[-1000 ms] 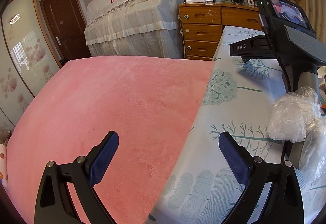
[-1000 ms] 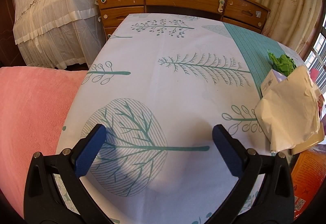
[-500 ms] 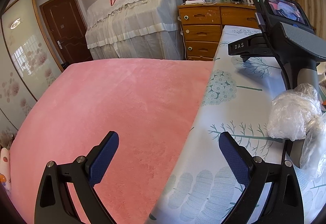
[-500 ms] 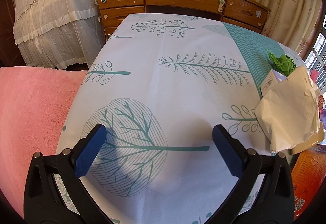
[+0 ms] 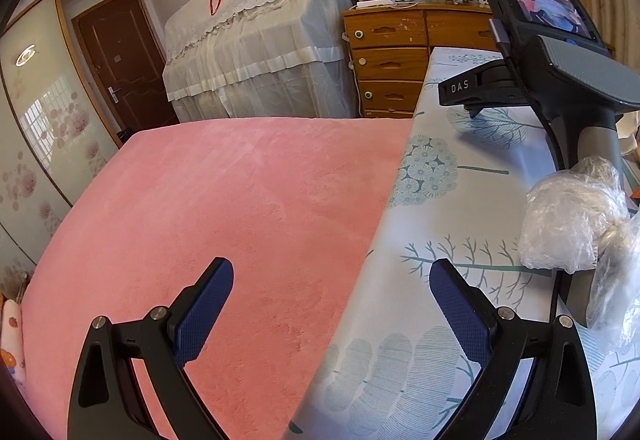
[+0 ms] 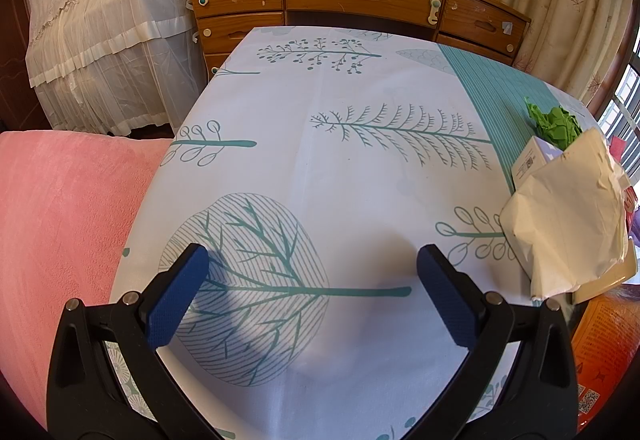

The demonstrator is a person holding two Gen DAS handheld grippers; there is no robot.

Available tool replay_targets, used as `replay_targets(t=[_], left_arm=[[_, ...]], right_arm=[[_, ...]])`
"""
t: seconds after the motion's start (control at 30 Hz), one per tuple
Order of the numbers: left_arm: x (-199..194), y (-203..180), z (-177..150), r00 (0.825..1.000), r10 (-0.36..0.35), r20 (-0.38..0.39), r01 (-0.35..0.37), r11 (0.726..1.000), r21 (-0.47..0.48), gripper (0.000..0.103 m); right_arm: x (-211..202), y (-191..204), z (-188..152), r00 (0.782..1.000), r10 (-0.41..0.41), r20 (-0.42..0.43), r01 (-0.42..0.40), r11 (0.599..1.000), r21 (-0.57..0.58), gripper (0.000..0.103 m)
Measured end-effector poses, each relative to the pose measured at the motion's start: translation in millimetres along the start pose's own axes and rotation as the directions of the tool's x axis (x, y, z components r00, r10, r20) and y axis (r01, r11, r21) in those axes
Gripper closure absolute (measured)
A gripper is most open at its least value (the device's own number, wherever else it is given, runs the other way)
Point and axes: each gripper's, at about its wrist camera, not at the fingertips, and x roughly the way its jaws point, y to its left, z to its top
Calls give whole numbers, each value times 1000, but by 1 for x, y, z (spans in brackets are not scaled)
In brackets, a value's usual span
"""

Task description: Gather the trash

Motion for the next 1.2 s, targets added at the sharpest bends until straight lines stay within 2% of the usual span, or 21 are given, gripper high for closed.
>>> replay_targets(t=[0.27, 0.73, 1.03, 1.2], left_arm=[[5, 8, 0, 1000, 10, -25, -11, 999, -52, 3], [7, 4, 1, 1000, 14, -27, -15, 999, -30, 3], [14, 13, 2, 995, -63, -71, 59, 997, -54, 3], [26, 27, 1, 981, -142, -129, 124, 983, -137, 3]], right_arm=[[0, 0, 0, 1000, 0, 0, 0, 1000, 0, 0], [0, 0, 0, 1000, 0, 1, 0, 1000, 0, 0], [0, 0, 0, 1000, 0, 1, 0, 1000, 0, 0], [0, 0, 0, 1000, 0, 1, 0, 1000, 0, 0]])
